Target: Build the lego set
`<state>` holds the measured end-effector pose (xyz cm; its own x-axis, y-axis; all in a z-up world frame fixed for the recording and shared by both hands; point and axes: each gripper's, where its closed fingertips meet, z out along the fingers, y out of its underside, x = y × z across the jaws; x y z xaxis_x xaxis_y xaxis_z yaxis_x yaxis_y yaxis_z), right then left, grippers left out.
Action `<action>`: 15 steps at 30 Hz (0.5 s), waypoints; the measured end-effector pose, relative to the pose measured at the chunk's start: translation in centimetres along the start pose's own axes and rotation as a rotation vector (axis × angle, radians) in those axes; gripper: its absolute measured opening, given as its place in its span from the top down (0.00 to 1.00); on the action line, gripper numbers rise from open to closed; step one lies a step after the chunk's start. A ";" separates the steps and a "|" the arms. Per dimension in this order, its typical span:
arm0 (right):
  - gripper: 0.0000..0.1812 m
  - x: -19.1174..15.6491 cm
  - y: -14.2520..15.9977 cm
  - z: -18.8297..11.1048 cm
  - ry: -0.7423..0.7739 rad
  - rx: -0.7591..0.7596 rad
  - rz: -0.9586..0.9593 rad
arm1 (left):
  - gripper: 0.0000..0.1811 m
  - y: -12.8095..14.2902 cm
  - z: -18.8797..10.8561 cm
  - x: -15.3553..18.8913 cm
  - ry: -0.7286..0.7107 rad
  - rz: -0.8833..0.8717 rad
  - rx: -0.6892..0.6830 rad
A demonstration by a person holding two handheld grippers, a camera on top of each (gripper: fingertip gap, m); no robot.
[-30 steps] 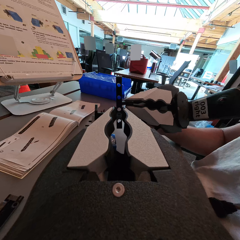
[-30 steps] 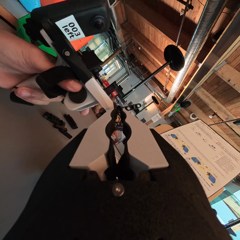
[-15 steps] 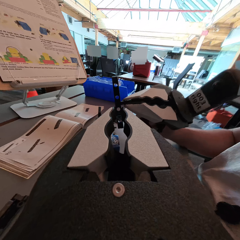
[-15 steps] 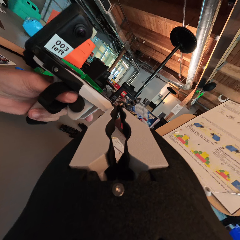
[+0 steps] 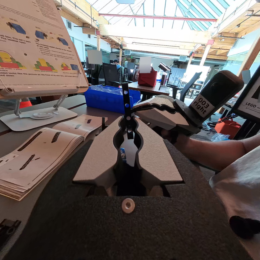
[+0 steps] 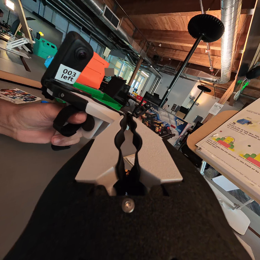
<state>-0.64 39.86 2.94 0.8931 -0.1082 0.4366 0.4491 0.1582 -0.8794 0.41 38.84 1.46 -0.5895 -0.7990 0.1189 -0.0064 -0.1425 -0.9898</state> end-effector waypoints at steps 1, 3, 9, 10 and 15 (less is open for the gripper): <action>0.98 0.0 0.1 0.0 0.000 -0.002 0.006 | 0.97 0.0 0.0 0.0 -0.004 0.001 -0.001; 0.98 0.0 0.2 0.0 -0.001 -0.004 0.017 | 0.96 0.1 0.0 -0.1 -0.010 0.006 -0.004; 0.98 0.5 0.8 0.2 -0.028 -0.053 0.125 | 0.97 0.8 0.2 -1.3 -0.081 0.028 -0.068; 0.98 0.6 0.4 -0.1 -0.047 -0.042 0.162 | 0.97 1.2 0.2 -1.7 -0.109 0.054 -0.091; 0.98 1.8 4.1 -5.1 -0.202 -0.439 0.256 | 0.97 2.4 -0.4 -3.3 -0.253 0.217 -0.192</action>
<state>2.65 35.31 -0.82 0.9791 0.0778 0.1882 0.2024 -0.2741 -0.9401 2.02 41.41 -1.31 -0.3762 -0.9208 -0.1033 -0.0686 0.1389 -0.9879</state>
